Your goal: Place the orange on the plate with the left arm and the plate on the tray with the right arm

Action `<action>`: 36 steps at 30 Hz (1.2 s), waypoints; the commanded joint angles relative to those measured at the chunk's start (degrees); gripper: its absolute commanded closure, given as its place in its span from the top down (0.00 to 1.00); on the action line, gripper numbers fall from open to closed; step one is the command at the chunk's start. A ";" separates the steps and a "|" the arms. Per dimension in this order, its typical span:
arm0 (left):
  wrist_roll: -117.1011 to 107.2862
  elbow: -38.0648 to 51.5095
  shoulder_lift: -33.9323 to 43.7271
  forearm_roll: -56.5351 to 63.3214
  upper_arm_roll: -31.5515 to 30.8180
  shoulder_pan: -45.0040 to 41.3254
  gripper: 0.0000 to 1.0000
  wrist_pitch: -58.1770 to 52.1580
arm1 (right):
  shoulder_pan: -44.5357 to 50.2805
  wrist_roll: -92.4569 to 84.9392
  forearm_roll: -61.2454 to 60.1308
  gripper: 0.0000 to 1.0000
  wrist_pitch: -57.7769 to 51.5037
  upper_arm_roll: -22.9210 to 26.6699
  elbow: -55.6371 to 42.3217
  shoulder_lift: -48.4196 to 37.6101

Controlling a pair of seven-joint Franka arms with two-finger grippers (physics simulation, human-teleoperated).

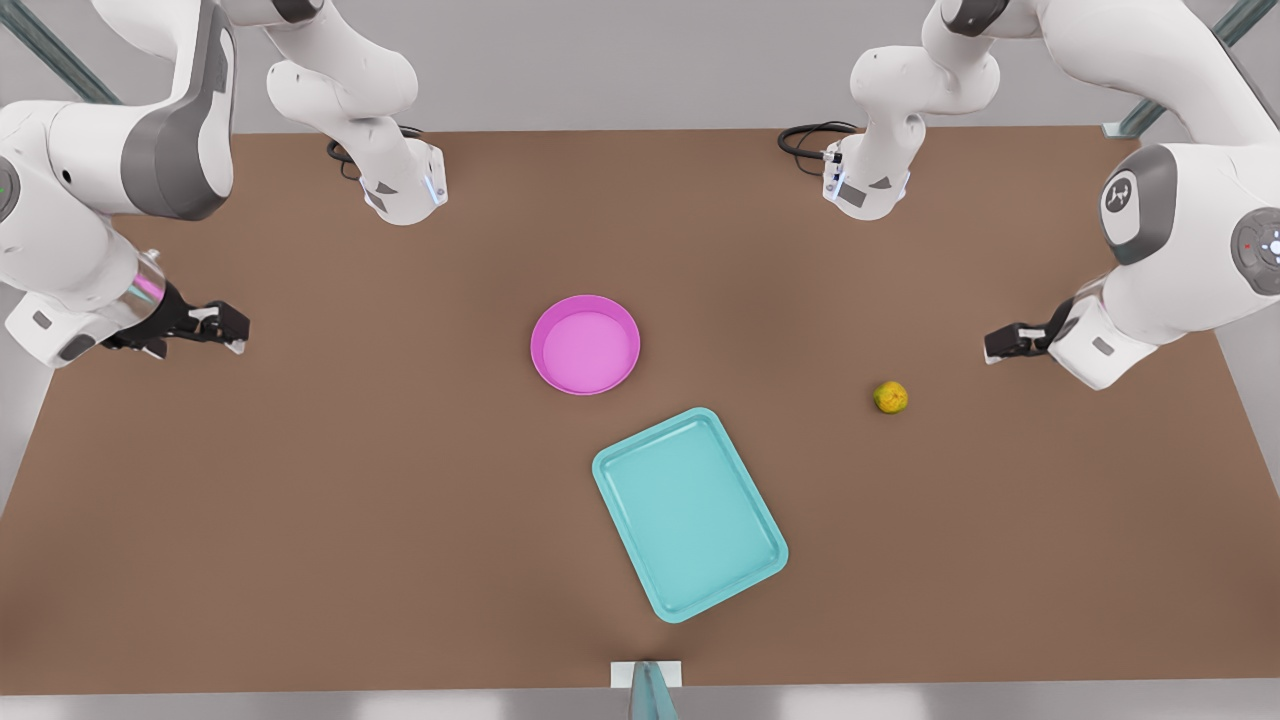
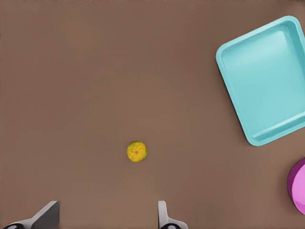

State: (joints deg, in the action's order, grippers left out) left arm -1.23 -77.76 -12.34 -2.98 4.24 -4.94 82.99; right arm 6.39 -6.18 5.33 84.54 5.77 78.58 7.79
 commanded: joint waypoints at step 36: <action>3.16 -39.66 -17.55 -0.36 -0.02 -2.36 1.00 43.83 | 1.43 -2.00 0.12 1.00 -2.10 -0.23 -0.80 3.38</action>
State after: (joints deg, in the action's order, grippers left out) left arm 1.32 -117.47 -29.81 -3.42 4.22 -7.29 126.30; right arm 7.86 -7.86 5.46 82.46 5.54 77.82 11.18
